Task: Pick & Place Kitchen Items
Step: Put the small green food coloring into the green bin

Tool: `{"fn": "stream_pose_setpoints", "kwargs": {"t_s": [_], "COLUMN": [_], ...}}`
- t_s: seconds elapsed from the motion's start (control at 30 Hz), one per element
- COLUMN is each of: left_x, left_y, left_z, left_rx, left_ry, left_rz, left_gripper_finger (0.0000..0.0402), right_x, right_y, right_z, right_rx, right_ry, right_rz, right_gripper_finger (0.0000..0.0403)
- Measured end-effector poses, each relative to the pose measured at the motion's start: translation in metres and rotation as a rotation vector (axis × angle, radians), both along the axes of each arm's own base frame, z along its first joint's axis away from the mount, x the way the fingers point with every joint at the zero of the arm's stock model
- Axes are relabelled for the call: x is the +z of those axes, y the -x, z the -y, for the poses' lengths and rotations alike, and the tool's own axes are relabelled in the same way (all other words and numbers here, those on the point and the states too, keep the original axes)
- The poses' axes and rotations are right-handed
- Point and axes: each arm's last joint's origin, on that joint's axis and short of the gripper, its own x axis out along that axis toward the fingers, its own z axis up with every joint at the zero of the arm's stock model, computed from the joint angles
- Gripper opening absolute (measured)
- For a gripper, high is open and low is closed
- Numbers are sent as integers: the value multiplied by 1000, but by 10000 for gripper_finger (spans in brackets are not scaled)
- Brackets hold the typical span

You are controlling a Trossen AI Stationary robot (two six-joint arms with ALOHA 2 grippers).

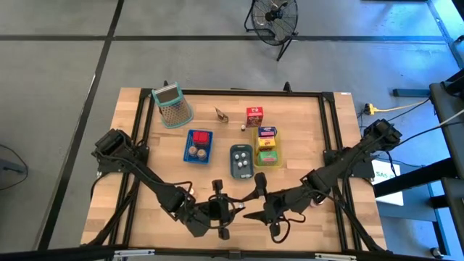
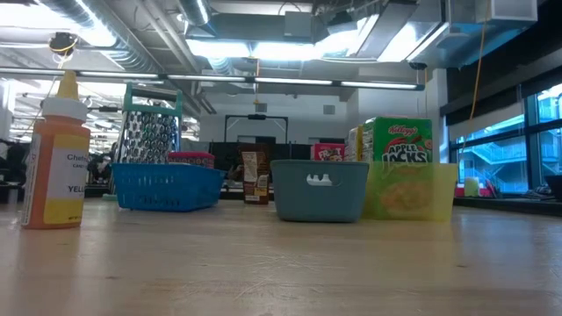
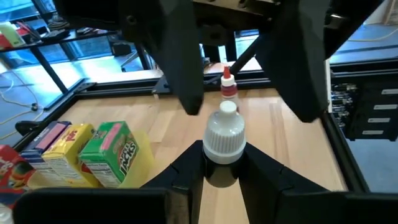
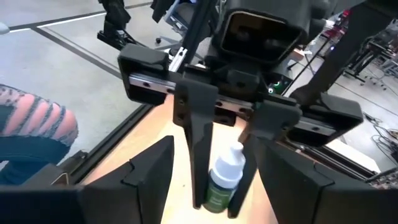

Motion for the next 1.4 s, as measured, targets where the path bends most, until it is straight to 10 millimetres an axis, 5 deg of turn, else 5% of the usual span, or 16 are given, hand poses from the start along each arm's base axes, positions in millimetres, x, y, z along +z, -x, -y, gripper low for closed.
{"fn": "stream_pose_setpoints", "kwargs": {"t_s": [0.53,0.93,1.4], "left_x": [-10,-16,-9], "left_y": [1,-21,-39], "left_z": [-4,-34,-57], "left_rx": [-50,-296,-527], "left_ry": [137,425,562], "left_rz": [-102,-279,-279], "left_gripper_finger": [81,81,81], "right_x": [14,6,-17], "right_y": [4,10,-4], "right_z": [1,0,-16], "right_rx": [-38,72,178], "right_ry": [27,89,311], "right_rz": [-188,-288,-231], "right_gripper_finger": [227,226,190]}}
